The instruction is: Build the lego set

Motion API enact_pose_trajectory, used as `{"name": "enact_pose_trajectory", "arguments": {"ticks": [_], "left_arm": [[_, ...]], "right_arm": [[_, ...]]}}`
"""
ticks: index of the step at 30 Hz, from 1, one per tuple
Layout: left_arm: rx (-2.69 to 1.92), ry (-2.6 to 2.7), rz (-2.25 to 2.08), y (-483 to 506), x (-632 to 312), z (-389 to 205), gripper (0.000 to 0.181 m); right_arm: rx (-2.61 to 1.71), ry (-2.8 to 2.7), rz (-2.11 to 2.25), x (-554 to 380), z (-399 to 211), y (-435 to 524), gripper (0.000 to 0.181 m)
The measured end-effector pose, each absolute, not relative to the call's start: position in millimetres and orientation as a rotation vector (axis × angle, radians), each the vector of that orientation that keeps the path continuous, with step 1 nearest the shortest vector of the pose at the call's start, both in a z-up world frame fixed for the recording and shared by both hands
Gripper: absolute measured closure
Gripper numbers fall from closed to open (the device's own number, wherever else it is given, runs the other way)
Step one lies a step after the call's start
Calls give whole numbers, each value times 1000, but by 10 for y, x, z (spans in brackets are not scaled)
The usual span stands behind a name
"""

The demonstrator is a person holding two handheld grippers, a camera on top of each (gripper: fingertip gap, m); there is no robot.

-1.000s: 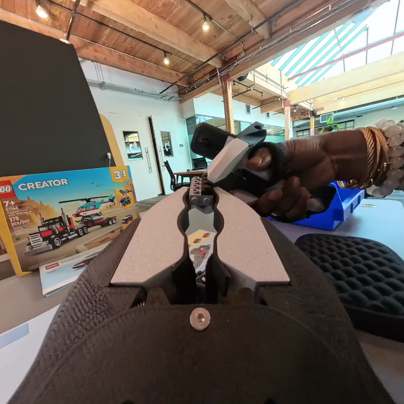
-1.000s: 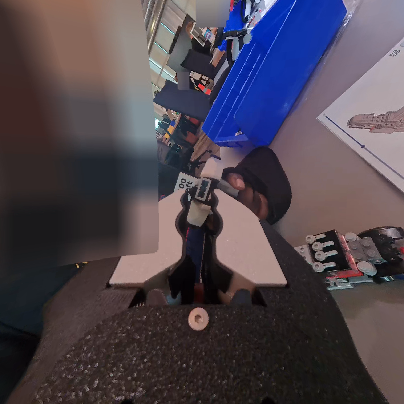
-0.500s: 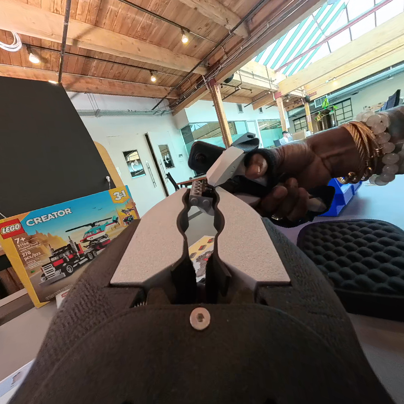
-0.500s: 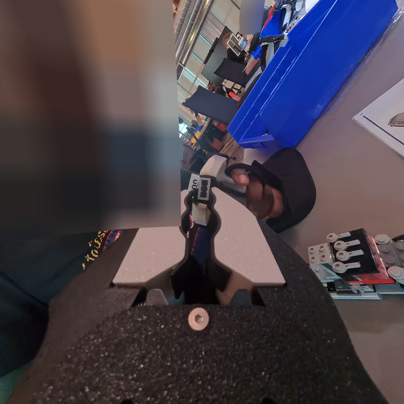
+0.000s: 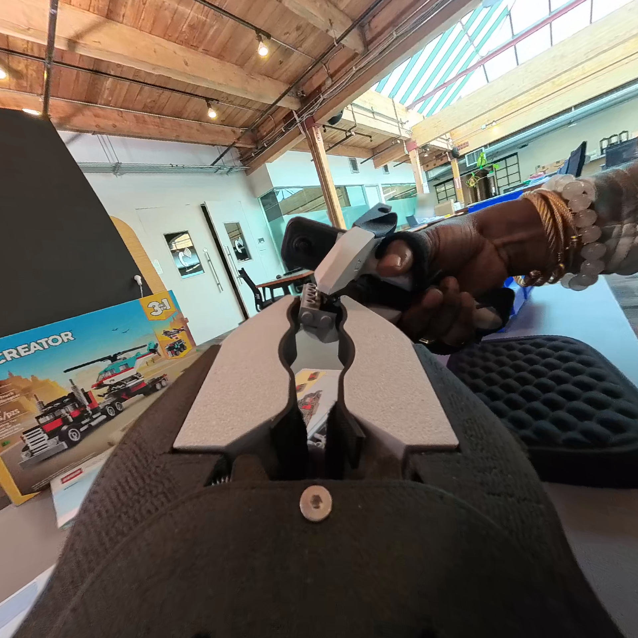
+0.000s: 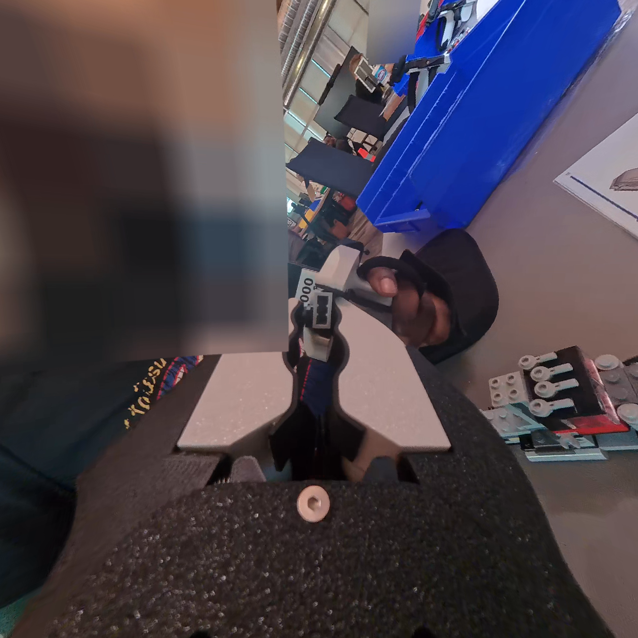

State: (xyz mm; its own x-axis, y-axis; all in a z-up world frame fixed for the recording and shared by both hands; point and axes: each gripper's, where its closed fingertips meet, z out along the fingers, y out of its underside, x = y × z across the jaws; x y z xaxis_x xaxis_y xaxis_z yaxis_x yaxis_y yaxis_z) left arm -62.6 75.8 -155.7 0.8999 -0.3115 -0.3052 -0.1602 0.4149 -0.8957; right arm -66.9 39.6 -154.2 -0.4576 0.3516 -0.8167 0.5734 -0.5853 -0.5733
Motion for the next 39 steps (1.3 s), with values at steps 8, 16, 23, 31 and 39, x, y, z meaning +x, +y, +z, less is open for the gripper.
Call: {"name": "enact_pose_trajectory", "arguments": {"ticks": [8,16,23,31,39], "left_arm": [[-1161,463,-197,763,-568,-1577,154],[-1193,533,-239,763,-433,-1638,161],[-1194,535,-435,712,-326,-1632,161],[-1251,546,-453,748,-268,-1713,159],[-1246,572,-478,724,-215,-1705,161]], "right_arm": [[1653,1399,-2246,-589,-1597,525,167],[1705,1414,-2346,-568,-1652,489,167],[1688,1287,-2356,-517,-1641,455,164],[1709,1291,-2436,-486,-1710,505,167],[1677,1455,-2415,-377,-1658,498,151]]}}
